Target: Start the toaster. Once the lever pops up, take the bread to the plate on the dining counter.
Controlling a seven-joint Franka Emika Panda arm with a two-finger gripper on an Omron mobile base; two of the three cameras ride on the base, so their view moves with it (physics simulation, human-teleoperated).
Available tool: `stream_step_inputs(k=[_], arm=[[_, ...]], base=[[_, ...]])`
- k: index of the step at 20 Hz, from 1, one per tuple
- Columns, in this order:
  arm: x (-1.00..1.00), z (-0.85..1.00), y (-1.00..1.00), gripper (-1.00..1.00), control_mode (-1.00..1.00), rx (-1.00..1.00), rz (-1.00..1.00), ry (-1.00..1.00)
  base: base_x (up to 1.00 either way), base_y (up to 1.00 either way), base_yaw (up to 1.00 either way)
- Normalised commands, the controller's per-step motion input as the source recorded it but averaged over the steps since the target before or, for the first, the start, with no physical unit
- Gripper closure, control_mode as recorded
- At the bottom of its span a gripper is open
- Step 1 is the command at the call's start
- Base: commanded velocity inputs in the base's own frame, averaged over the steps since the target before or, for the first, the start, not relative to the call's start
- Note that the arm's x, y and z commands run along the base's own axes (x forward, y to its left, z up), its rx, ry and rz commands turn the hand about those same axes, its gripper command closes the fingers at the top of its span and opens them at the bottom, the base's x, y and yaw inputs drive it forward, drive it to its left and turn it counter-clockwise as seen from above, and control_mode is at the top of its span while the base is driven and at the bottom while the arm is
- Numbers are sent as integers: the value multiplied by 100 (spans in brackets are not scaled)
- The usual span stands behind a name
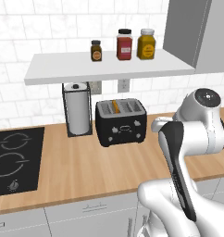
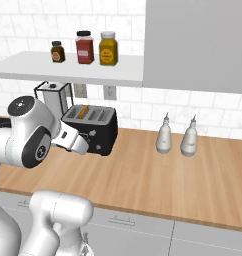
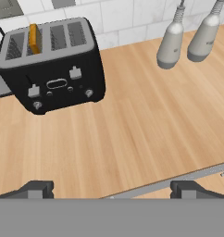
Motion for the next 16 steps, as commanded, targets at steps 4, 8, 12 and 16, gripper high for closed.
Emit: stream_step_inputs(k=[4, 8, 12, 16], arm=[[0, 0, 0, -100, -100, 0, 0, 0], [0, 0, 0, -100, -100, 0, 0, 0], [0, 0, 0, -100, -100, 0, 0, 0], [0, 0, 0, -100, -100, 0, 0, 0]], base=[[0, 0, 0], [0, 0, 0], [0, 0, 0], [0, 0, 0]])
